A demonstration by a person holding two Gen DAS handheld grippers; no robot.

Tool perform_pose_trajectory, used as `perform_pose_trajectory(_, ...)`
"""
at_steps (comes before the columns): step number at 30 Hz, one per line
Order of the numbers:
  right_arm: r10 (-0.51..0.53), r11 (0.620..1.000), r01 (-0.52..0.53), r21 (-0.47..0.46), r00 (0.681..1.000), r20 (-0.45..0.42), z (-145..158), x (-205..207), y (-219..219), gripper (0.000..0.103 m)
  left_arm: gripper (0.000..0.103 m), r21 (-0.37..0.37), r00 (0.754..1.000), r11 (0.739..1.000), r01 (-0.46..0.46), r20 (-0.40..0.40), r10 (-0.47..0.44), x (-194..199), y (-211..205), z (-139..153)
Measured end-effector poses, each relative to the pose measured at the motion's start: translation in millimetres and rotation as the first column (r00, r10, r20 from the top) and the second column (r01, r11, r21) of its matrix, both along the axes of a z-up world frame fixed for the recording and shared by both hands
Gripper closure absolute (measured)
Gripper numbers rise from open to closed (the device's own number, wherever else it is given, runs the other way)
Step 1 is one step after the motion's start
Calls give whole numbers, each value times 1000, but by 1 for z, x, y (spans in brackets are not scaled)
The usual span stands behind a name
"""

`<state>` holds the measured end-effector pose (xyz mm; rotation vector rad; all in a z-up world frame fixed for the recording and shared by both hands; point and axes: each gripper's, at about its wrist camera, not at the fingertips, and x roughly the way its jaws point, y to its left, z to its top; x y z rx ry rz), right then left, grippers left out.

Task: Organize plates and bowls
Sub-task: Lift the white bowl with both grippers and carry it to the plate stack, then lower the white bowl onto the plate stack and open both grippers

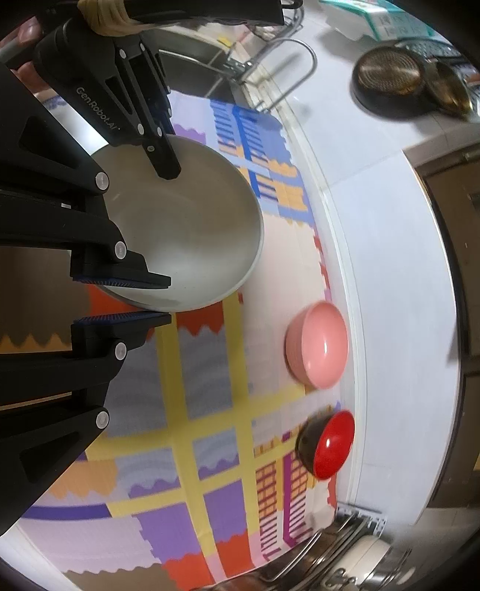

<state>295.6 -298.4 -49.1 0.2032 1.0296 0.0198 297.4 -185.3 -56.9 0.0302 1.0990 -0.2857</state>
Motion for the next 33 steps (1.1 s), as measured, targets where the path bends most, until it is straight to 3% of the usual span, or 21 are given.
perform_pose_trajectory(19,124,992,-124,-2,991,-40,0,-6,103,89,91,-2,996,996,-92,-7,92,-29,108,3)
perform_pose_trajectory(33,187,982,-186,22,971,-146,-29,-17,151,89,91,54,992,993,-109,-54,112,-49,154,-19)
